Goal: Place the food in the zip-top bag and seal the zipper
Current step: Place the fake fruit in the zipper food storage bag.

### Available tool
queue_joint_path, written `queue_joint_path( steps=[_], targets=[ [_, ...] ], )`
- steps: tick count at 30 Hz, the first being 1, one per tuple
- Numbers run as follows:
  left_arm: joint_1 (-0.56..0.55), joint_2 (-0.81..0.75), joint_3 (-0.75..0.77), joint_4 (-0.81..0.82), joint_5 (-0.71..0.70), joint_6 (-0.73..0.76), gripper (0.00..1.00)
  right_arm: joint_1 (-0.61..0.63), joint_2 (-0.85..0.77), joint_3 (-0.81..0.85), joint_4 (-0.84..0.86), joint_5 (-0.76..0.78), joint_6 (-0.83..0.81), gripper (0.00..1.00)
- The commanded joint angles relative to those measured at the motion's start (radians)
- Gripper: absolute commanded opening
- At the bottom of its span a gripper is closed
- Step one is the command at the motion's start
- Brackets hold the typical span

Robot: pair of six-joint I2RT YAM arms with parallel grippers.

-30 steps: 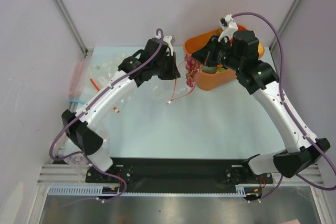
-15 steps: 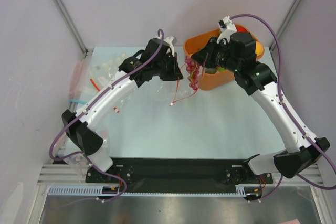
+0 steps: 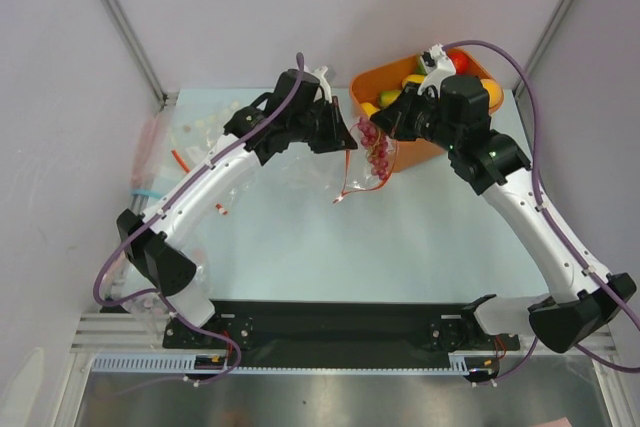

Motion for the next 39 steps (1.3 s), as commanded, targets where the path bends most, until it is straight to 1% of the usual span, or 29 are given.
queue_joint_path(
  steps=[1, 4, 12, 18, 23, 26, 30, 33, 39],
  targets=[
    [0.015, -0.024, 0.048, 0.058, 0.048, -0.065, 0.0, 0.008, -0.053, -0.02, 0.037, 0.05, 0.019, 0.0],
    [0.015, -0.018, 0.048, 0.064, 0.061, -0.067, 0.0, 0.006, -0.067, -0.026, 0.058, 0.074, 0.036, 0.0],
    [0.015, -0.017, -0.01, 0.094, 0.082, -0.073, 0.0, 0.005, -0.034, 0.11, 0.083, 0.078, 0.056, 0.0],
    [0.015, -0.008, -0.002, 0.084, 0.081, -0.065, 0.0, 0.006, -0.042, 0.104, 0.132, 0.065, 0.095, 0.0],
    [0.015, -0.008, -0.004, 0.084, 0.099, -0.065, 0.0, 0.006, -0.053, 0.06, 0.155, 0.062, 0.108, 0.0],
    [0.017, -0.02, 0.013, 0.094, 0.111, -0.076, 0.0, 0.006, -0.056, 0.023, 0.14, 0.068, 0.097, 0.0],
    [0.047, -0.031, 0.015, 0.149, 0.179, -0.163, 0.0, 0.008, -0.099, -0.075, 0.143, 0.09, 0.089, 0.0],
    [0.052, -0.035, 0.041, 0.147, 0.159, -0.172, 0.0, 0.006, -0.123, -0.133, 0.147, 0.102, 0.099, 0.0],
    [0.06, -0.041, 0.061, 0.155, 0.151, -0.186, 0.0, 0.011, -0.151, -0.186, 0.127, 0.096, 0.102, 0.0]
  ],
)
